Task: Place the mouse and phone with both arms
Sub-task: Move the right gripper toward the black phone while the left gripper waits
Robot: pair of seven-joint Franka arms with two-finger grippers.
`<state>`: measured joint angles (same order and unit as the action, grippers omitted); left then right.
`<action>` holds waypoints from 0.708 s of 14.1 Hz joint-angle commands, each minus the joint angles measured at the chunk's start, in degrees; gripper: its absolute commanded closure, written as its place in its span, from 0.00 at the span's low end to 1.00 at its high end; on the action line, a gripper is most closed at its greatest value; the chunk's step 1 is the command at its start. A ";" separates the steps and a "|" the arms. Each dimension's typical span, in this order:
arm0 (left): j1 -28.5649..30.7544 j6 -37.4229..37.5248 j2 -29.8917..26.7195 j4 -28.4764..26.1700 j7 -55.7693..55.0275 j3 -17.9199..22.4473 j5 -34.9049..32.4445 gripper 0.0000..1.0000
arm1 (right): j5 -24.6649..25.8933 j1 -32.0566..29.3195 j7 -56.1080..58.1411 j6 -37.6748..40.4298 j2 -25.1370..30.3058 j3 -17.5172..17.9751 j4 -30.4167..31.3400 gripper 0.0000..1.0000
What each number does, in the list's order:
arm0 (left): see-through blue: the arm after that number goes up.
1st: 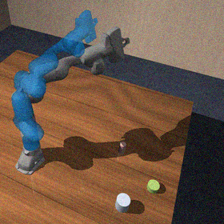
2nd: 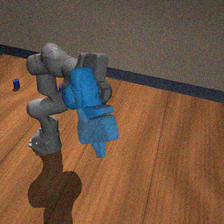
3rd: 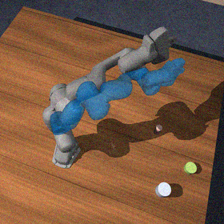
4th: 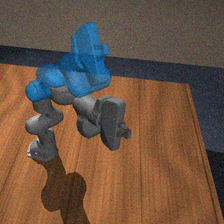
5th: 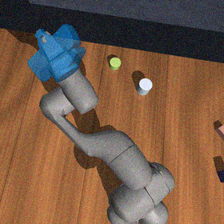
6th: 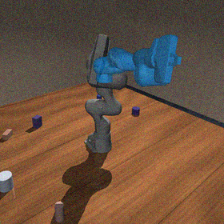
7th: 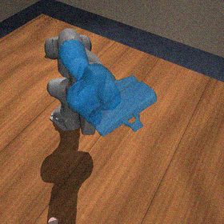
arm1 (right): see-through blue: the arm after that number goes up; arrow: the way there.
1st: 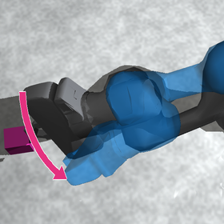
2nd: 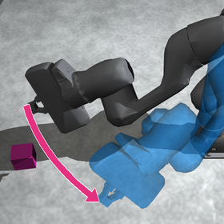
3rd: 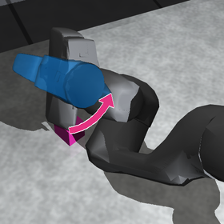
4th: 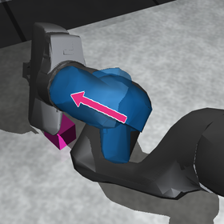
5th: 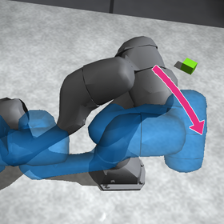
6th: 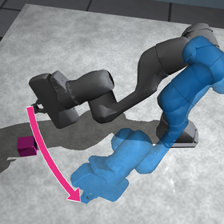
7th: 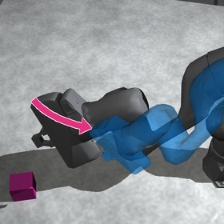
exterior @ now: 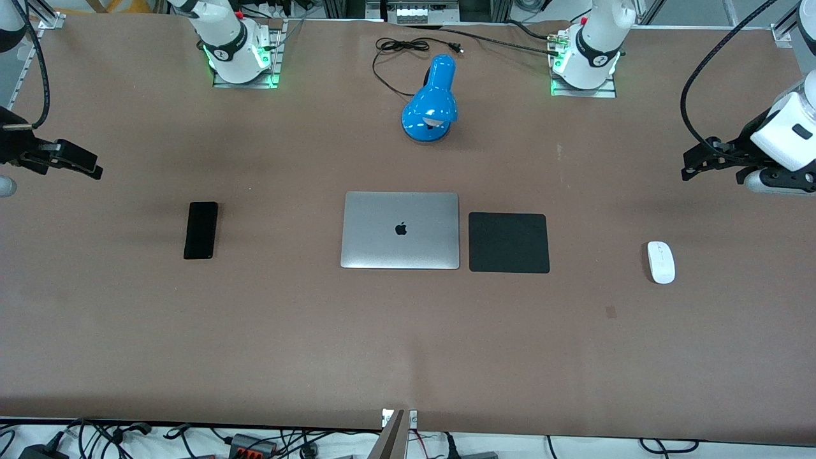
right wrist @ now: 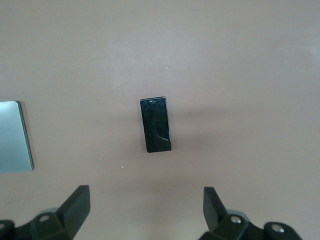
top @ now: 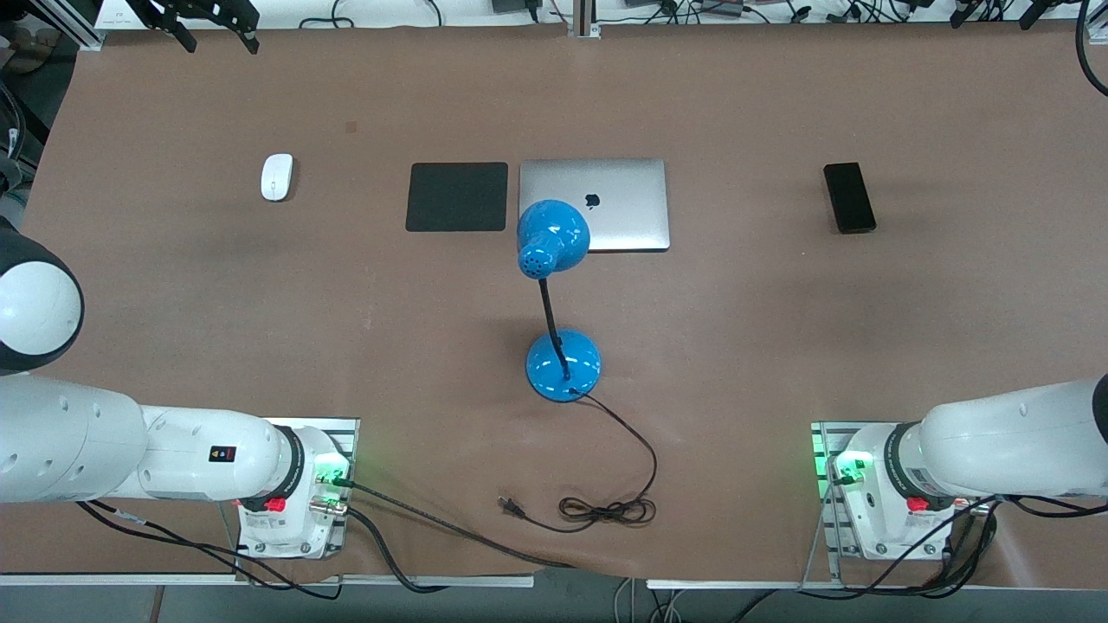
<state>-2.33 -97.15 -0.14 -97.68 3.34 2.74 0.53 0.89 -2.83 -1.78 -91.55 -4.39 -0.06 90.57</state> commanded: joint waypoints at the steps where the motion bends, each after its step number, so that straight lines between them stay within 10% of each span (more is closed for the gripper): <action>1: -0.39 1.09 0.05 0.91 -0.53 0.16 0.61 0.00 | -0.98 -0.07 0.55 -1.17 0.88 0.15 4.68 0.00; 5: -0.39 1.09 0.05 0.91 -0.53 0.16 0.61 0.00 | -0.89 0.46 1.33 -10.90 -0.80 0.24 15.21 0.00; 10: 0.05 2.40 5.13 1.09 -0.26 0.69 0.70 0.00 | -0.81 0.54 2.13 -40.94 -3.16 0.24 35.61 0.00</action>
<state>-2.25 -95.45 1.25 -97.76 3.29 2.90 0.53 0.80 -2.44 -0.98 -124.48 -8.49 0.21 119.40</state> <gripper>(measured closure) 0.000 0.000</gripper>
